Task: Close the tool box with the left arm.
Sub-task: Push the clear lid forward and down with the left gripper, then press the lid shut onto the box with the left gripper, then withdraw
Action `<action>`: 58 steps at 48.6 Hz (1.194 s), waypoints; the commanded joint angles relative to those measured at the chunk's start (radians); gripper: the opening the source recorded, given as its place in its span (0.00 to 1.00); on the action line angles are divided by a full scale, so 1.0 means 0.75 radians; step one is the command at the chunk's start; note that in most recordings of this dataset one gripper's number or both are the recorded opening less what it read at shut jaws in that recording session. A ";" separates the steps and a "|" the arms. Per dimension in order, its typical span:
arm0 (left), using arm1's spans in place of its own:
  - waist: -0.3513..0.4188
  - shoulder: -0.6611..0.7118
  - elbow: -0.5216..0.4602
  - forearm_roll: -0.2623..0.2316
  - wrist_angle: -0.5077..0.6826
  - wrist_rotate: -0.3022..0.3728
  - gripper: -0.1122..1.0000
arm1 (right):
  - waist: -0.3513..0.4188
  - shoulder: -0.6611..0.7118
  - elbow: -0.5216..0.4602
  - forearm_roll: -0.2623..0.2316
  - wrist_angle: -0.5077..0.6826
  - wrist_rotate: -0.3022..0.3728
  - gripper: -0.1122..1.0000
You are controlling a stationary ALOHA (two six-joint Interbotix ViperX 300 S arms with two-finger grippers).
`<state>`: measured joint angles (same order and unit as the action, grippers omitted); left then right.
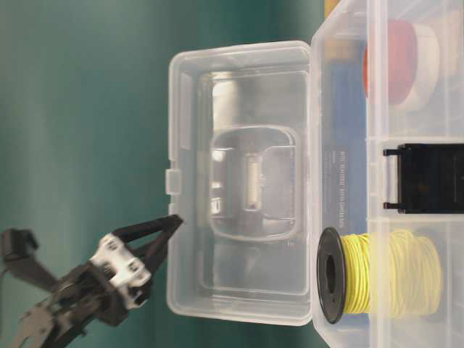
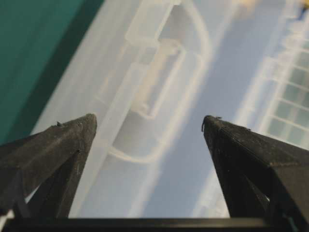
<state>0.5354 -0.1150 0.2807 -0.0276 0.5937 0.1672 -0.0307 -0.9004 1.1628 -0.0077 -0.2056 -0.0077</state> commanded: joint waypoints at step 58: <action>-0.902 -0.542 0.280 0.004 0.018 -0.380 0.92 | -0.002 -0.033 -0.047 -0.012 -0.008 -0.006 0.10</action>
<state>-0.1549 -0.4449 0.4801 -0.0307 0.6320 -0.1197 -0.0307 -0.9265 1.1551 -0.0153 -0.2056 -0.0107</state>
